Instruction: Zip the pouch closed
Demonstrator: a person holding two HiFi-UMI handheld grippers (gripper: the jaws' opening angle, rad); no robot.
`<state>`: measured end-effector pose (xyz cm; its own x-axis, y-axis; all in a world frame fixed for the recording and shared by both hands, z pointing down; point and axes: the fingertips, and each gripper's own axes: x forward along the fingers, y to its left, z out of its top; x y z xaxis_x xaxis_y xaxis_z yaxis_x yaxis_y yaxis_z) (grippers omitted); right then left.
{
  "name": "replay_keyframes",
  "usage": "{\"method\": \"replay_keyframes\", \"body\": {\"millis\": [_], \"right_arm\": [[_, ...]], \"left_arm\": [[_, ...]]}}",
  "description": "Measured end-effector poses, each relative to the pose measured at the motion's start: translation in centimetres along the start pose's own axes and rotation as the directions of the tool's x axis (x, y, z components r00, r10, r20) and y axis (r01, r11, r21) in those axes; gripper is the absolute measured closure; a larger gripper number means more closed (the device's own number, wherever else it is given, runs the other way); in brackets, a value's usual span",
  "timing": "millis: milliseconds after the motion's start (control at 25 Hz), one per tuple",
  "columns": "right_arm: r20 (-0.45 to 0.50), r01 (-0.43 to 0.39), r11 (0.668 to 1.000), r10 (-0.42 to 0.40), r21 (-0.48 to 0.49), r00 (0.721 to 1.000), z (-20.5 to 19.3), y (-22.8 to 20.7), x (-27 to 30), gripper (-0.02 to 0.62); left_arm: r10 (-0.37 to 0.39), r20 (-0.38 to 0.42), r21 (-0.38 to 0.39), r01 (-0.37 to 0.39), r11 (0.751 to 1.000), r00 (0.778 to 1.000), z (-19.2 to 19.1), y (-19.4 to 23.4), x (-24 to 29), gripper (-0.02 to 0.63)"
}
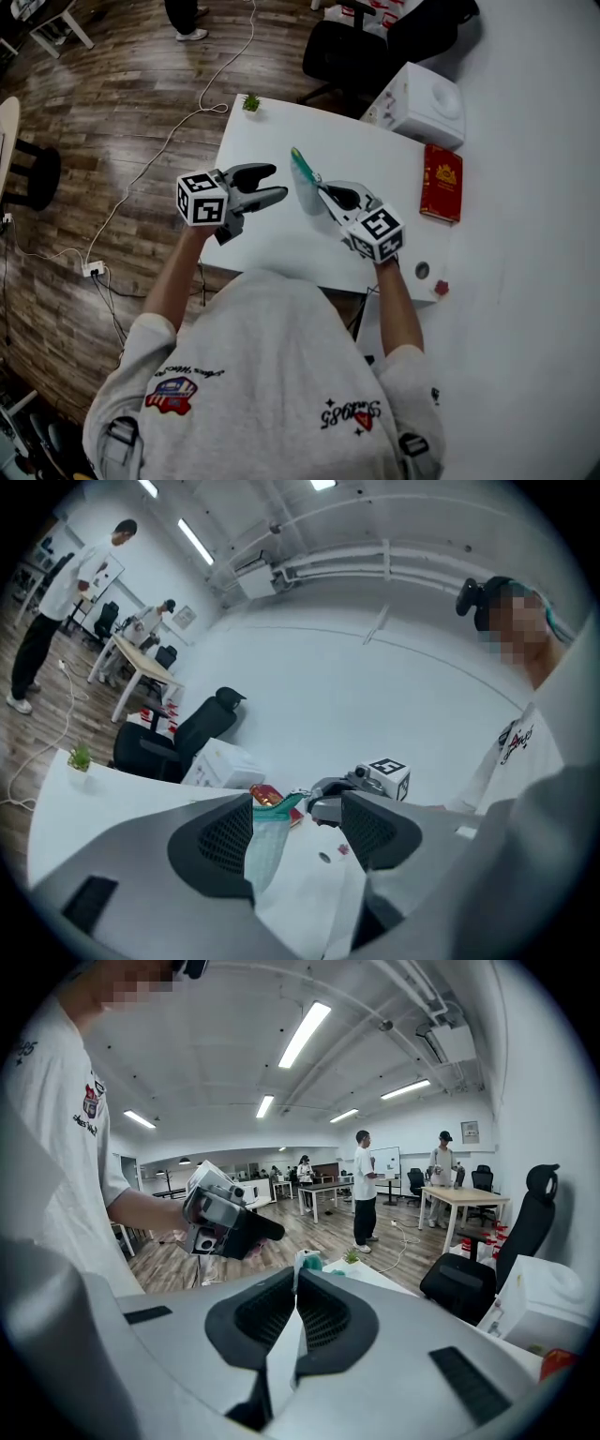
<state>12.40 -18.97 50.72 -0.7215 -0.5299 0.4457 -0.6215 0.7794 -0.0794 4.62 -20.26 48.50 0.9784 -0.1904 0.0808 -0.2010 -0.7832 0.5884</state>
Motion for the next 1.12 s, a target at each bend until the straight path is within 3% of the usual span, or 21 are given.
{"method": "replay_keyframes", "body": {"millis": [240,480,760,1120], "right_arm": [[-0.01,-0.035,0.999,0.035,-0.016,0.999,-0.4,1.6,-0.1,0.583],[-0.017,-0.051,0.998,0.051,-0.023,0.999,-0.5,2.4,-0.3,0.583],[-0.053,-0.069,0.997,0.067,-0.043,0.996,-0.7,3.2,-0.2,0.583],[-0.076,-0.075,0.996,0.072,-0.041,0.995,-1.7,3.6,-0.3,0.583]], "left_arm": [[-0.097,0.005,-0.056,0.097,0.994,0.995,-0.7,-1.6,2.2,0.314],[-0.127,0.034,-0.104,0.13,0.986,0.991,-1.3,-2.3,3.9,0.351],[-0.16,0.068,-0.219,0.171,0.961,0.985,-2.0,-2.2,4.8,0.356],[-0.179,0.058,-0.222,0.187,0.957,0.982,-2.6,-3.1,5.3,0.388]]}}
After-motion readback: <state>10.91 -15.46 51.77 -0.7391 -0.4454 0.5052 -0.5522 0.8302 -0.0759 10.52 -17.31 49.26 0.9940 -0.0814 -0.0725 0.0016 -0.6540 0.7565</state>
